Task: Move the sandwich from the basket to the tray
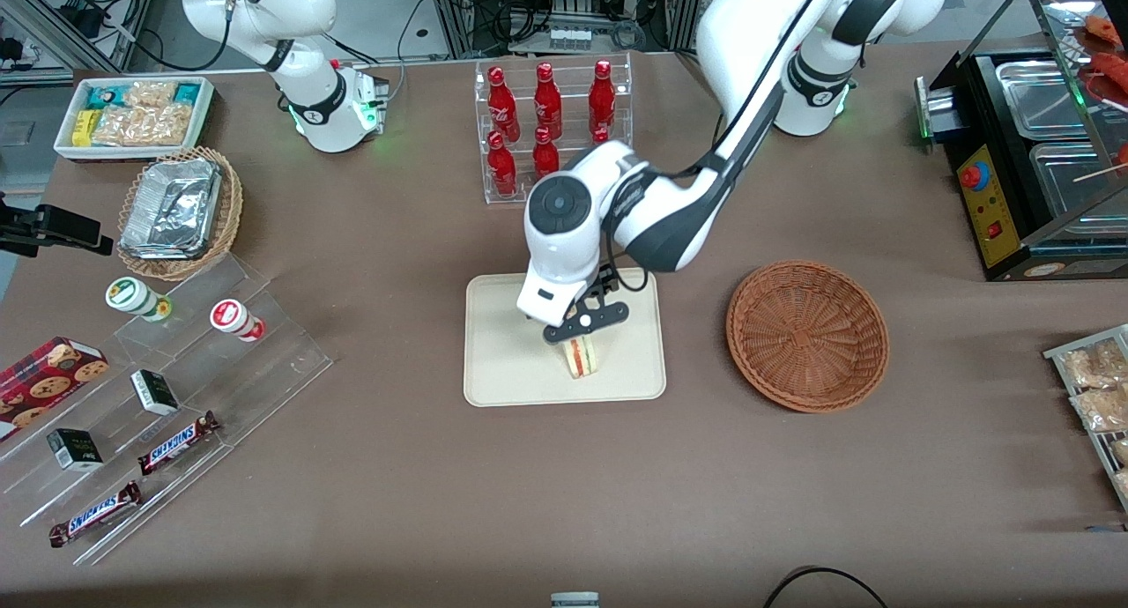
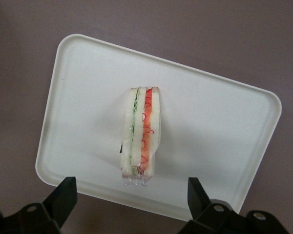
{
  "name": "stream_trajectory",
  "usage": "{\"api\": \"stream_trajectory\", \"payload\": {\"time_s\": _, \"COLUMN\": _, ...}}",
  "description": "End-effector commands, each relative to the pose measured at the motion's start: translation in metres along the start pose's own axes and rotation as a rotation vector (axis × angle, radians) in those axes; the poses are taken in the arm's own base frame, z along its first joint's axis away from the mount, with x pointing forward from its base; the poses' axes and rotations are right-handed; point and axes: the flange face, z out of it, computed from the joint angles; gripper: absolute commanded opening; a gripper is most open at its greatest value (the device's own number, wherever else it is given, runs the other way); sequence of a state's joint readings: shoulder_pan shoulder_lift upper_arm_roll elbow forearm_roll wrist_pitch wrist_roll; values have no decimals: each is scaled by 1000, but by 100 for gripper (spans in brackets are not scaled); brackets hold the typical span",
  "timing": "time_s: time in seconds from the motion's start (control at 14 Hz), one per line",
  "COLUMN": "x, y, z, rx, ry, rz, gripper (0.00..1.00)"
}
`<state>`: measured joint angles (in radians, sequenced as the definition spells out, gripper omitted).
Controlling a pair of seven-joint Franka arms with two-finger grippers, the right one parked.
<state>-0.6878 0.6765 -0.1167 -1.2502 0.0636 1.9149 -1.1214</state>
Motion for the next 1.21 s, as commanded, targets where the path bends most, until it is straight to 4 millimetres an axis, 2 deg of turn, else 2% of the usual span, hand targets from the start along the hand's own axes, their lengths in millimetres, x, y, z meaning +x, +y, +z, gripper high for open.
{"api": "stream_trajectory", "payload": {"time_s": 0.0, "x": 18, "y": -21, "z": -25, "rx": 9, "ry": 6, "rz": -37, "gripper": 100}}
{"api": "stream_trajectory", "payload": {"time_s": 0.14, "x": 25, "y": -29, "z": -45, "rx": -4, "ry": 23, "rz": 9, "gripper": 100}}
{"api": "stream_trajectory", "payload": {"time_s": 0.21, "x": 26, "y": -31, "z": -47, "rx": 0, "ry": 26, "rz": 76, "gripper": 100}}
{"api": "stream_trajectory", "payload": {"time_s": 0.36, "x": 53, "y": -56, "z": -49, "rx": 41, "ry": -2, "rz": 118, "gripper": 100}}
{"api": "stream_trajectory", "payload": {"time_s": 0.5, "x": 77, "y": -79, "z": -65, "rx": 41, "ry": 8, "rz": 132, "gripper": 100}}
{"api": "stream_trajectory", "payload": {"time_s": 0.71, "x": 126, "y": -136, "z": -87, "rx": 35, "ry": -37, "rz": 49, "gripper": 100}}
{"api": "stream_trajectory", "payload": {"time_s": 0.86, "x": 152, "y": -171, "z": -95, "rx": 28, "ry": -47, "rz": 77, "gripper": 100}}
{"api": "stream_trajectory", "payload": {"time_s": 1.14, "x": 194, "y": -246, "z": -110, "rx": 33, "ry": -67, "rz": 141, "gripper": 100}}
